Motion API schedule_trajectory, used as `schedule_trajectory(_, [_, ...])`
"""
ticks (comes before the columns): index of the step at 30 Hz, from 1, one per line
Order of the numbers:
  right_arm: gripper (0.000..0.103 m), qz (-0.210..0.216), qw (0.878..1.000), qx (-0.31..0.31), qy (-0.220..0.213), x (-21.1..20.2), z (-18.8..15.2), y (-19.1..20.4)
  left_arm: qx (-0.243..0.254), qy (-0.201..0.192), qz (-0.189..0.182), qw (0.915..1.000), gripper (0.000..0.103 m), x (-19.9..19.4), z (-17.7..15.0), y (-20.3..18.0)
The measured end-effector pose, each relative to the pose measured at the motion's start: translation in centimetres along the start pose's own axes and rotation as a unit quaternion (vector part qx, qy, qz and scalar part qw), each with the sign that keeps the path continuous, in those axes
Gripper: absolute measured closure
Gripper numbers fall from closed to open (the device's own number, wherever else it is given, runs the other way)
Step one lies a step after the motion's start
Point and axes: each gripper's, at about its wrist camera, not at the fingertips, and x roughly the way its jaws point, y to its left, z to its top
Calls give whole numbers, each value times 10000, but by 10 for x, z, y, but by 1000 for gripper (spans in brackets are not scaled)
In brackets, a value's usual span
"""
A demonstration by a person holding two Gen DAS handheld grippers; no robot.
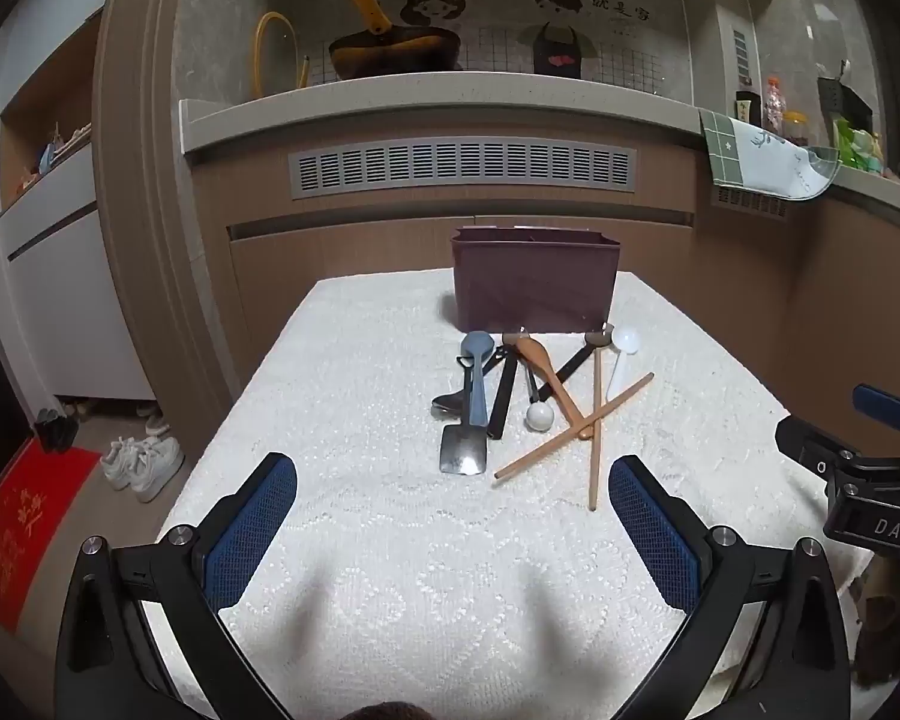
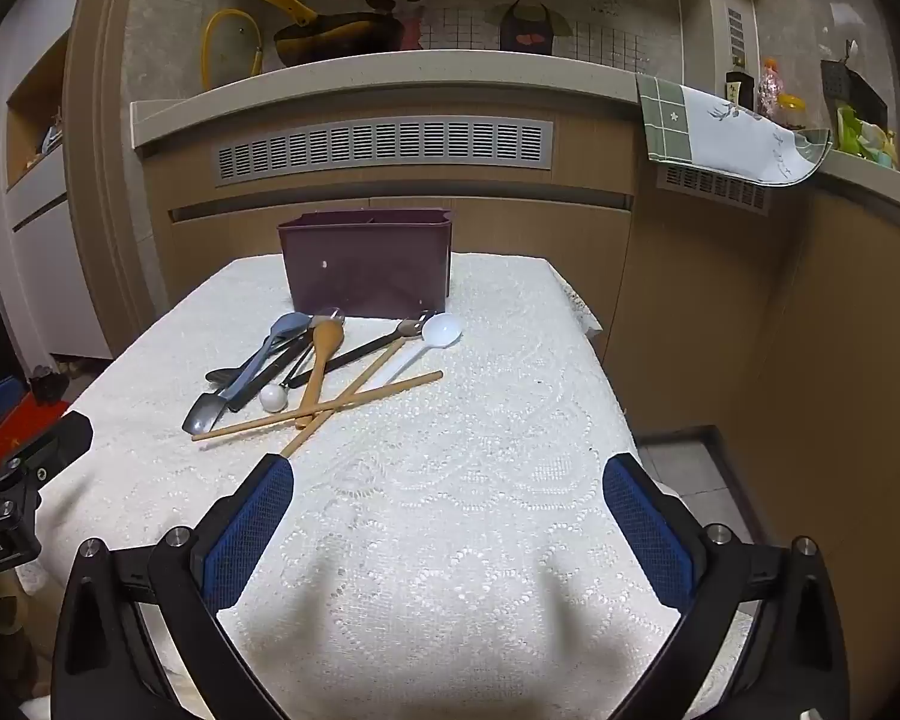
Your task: Organize utensils
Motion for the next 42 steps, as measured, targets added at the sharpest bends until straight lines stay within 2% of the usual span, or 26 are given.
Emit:
schedule_trajectory(8, [0, 87, 9998, 100, 137, 5, -1, -5, -27, -8, -3, 10000, 0, 1, -13, 4])
schedule_trajectory(13, [0, 64, 9998, 5, 195, 5, 0, 1, -88, 206, 59, 9997, 0, 16, -9, 1])
schedule_trajectory(19, [0, 88, 9996, -4, 269, 9, -1, -2, -75, 241, 59, 9997, 0, 16, -10, -1])
schedule_trajectory(31, [0, 78, 9996, -6, 275, 10, -2, -1, -53, 455, -43, 9989, 0, 16, -13, 5])
schedule_trajectory(42, [0, 79, 9996, -15, 253, 8, -1, 1, -59, 473, -68, 9988, 0, 13, -11, 8])
